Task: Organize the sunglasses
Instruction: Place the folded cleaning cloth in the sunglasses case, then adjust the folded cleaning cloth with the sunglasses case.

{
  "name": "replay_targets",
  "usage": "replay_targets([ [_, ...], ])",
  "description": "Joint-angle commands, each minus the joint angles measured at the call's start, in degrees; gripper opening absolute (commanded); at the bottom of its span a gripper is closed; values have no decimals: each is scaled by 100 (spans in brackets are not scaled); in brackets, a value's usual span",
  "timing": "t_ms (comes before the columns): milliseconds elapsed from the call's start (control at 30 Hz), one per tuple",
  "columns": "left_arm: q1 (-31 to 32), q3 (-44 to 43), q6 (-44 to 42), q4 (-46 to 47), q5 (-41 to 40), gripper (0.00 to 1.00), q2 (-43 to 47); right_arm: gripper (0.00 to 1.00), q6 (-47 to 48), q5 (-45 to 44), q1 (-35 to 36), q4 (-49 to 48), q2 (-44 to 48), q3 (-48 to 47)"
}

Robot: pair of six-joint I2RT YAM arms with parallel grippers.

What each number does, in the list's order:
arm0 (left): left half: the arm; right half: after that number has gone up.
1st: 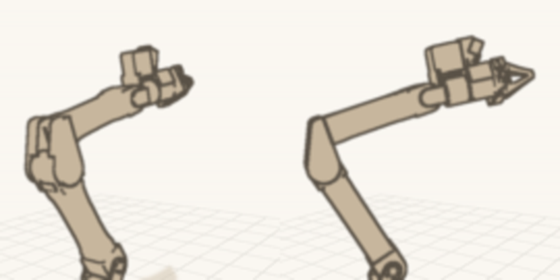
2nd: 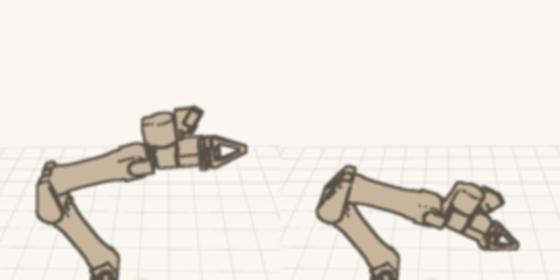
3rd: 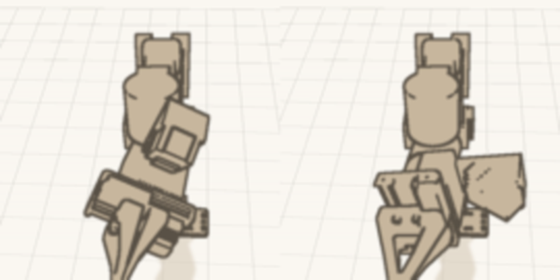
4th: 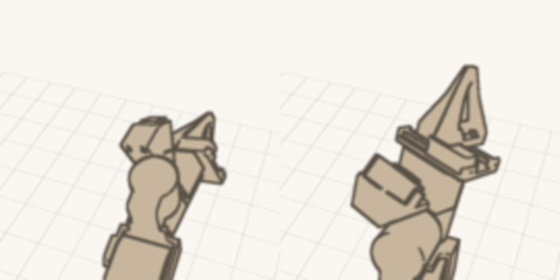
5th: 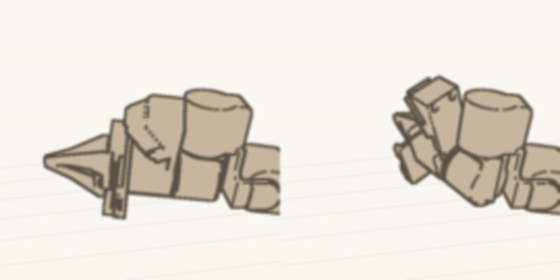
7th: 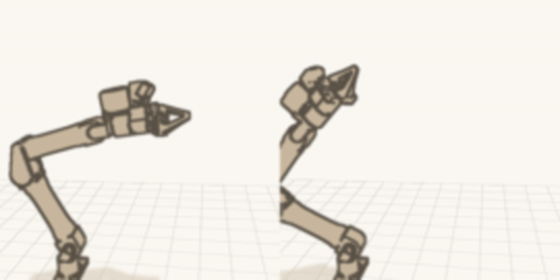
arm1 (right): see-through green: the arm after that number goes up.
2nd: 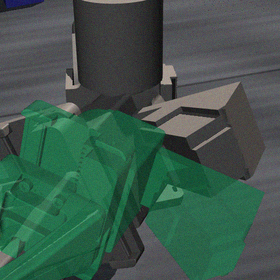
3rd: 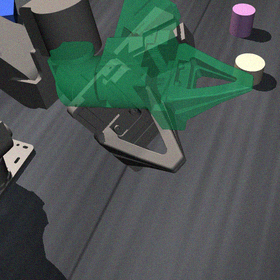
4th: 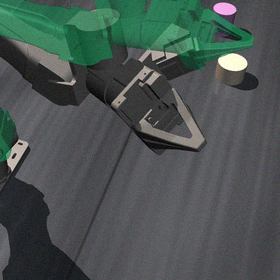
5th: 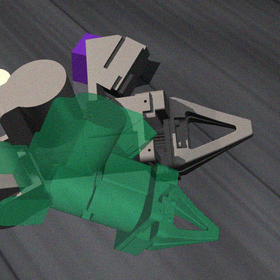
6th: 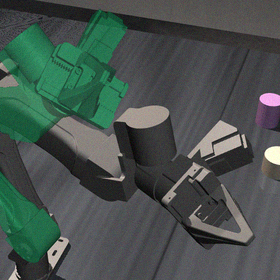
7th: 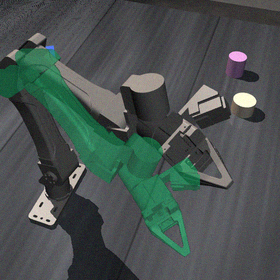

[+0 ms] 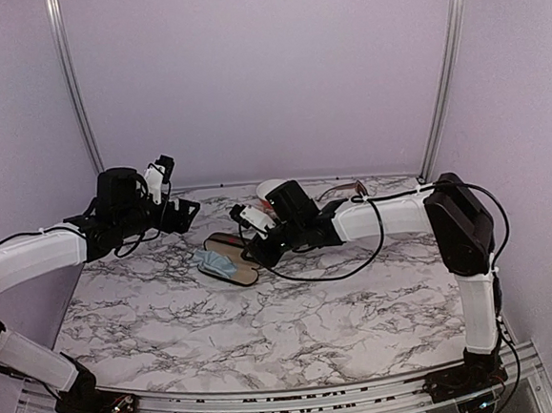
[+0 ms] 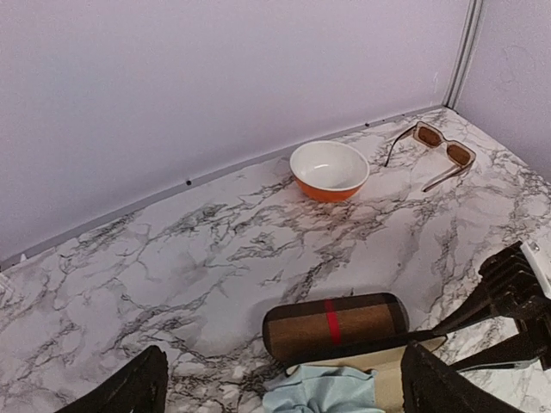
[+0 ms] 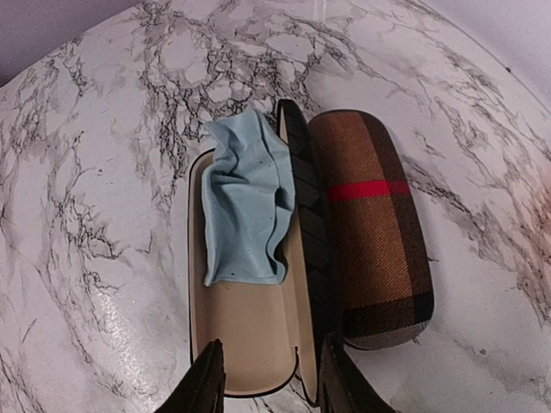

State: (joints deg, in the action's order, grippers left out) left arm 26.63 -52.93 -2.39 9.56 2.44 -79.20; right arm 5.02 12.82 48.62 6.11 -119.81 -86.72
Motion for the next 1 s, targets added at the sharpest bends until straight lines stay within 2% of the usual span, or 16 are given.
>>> replay_targets([
  [0, 506, 251, 575, -468, 20, 94, 99, 36, -213, 349, -6, -34, -88, -210],
  [67, 758, 286, 409, -557, -223, 84, -33, 34, -303, 464, -3, -8, -87, -187],
  [167, 896, 85, 384, -884, -119, 71, -480, 32, -495, 632, -4, -26, -25, -113],
  [200, 927, 13, 365, -969, -86, 69, -611, 32, -556, 705, -7, -53, 9, -73],
  [300, 996, -124, 327, -1070, -101, 67, -844, 32, -702, 824, -5, -171, 118, 102],
  [467, 1130, -212, 277, -987, -162, 63, -1022, 37, -751, 337, -8, -437, 472, 352],
  [667, 1627, -524, 422, -1040, -715, 59, -1511, 38, -705, 49, -228, -396, 904, 464],
  [967, 1687, -1134, 960, -1787, -1440, 54, -2200, 39, -772, -445, -248, -613, 1867, 1553],
])
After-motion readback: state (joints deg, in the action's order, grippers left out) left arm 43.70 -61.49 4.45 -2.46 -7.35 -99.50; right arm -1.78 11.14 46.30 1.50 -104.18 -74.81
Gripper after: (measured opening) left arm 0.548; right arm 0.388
